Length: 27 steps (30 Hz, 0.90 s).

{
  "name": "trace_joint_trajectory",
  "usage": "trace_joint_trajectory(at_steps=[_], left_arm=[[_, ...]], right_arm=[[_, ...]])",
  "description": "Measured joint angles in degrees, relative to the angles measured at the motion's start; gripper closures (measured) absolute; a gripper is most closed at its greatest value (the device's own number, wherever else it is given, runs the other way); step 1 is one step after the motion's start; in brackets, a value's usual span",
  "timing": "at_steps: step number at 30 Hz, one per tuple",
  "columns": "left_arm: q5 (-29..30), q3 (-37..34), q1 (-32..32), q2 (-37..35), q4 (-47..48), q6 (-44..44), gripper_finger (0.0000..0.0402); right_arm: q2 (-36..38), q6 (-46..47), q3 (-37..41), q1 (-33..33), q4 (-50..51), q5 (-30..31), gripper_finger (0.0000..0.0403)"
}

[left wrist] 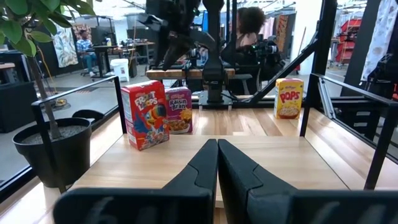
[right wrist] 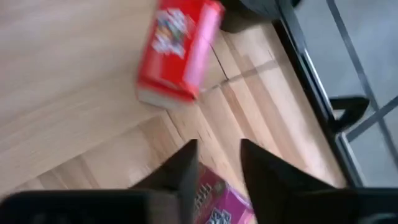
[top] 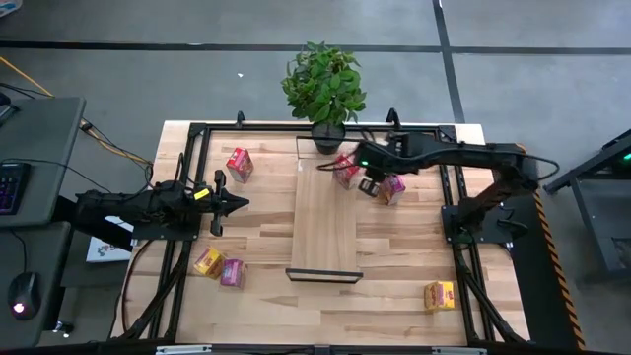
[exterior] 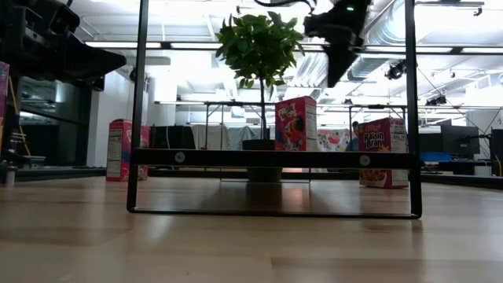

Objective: Stack cereal on shelf
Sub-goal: Put the right red cereal box on the shelf

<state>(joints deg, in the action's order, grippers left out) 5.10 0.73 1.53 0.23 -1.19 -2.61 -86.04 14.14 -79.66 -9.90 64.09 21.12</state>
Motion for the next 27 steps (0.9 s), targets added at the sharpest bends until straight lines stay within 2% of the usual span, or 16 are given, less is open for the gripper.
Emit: trace_joint_trajectory(at_steps=[2, 4, 8, 11, 16, 27], left_arm=[[0.00, -0.01, 0.01, -0.01, -0.02, 0.00, 0.0398], [0.00, 0.00, 0.01, 0.00, 0.00, 0.00, 0.0398], [0.00, 0.00, -0.01, 0.00, 0.00, 0.00, 0.0398], [0.00, 0.00, 0.00, 0.00, 0.00, -0.01, 0.0398], [0.00, 0.00, -0.01, 0.00, 0.00, 0.00, 0.0398], [0.00, 0.00, 0.01, 0.00, 0.00, 0.00, 0.0398]], right_arm=[[4.48, 1.37, 6.90, -0.75, -6.08, -0.78, 0.0366], [8.45, 1.84, 13.48, -1.58, -13.93, -2.87, 0.0393], [13.31, 2.25, 23.89, -2.86, -31.34, -3.98, 0.0385], [13.43, 1.90, 28.98, -4.03, -39.11, -3.56, 0.0399], [11.77, 3.41, 33.82, -5.99, -47.46, -3.90, 0.0401], [5.91, 5.39, 34.67, -6.09, -52.26, -9.93, 0.0402]])
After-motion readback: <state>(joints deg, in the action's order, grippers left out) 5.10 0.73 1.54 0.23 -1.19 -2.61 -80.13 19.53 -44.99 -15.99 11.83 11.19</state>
